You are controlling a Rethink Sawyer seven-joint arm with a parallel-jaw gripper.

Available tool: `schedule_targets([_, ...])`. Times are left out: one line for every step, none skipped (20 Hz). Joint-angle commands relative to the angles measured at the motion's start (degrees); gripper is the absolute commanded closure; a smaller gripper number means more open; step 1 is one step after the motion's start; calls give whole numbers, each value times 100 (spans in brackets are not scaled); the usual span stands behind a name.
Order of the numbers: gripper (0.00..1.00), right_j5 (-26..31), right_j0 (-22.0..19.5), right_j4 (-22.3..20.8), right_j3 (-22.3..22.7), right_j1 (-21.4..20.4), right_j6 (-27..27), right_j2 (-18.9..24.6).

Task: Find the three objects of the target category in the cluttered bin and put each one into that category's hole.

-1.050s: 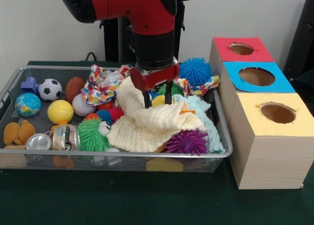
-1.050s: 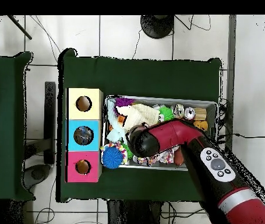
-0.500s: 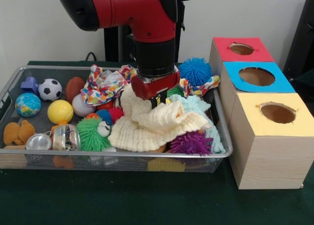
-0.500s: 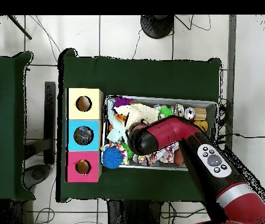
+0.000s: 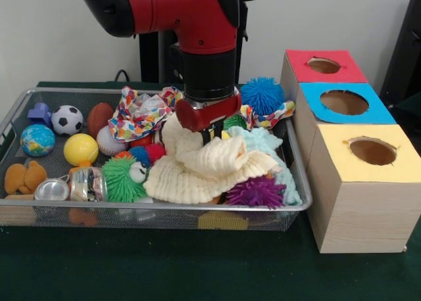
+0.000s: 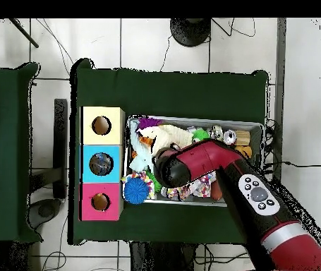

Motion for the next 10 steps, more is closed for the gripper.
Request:
schedule_targets([100, 446, -163, -222, 248, -594, -990, -48])
schedule_targets([100, 536, -218, -164, 296, -723, -1080, -29])
schedule_targets([100, 626, -274, -107, 343, -851, -1170, -10])
schedule_targets([100, 705, -348, -65, 367, -939, -1320, 37])
schedule_targets([100, 766, -428, -50, 368, -990, -1489, 87])
schedule_targets([100, 806, -499, -46, 336, -999, -1625, 140])
schedule_targets([100, 832, -602, -31, 328, -1019, -1765, 209])
schedule_targets([100, 857, -706, -15, 320, -1038, -1904, 278])
schedule_targets([100, 921, -810, 20, 319, -1072, -2054, 356])
schedule_targets([100, 995, -907, 57, 313, -1087, -2171, 419])
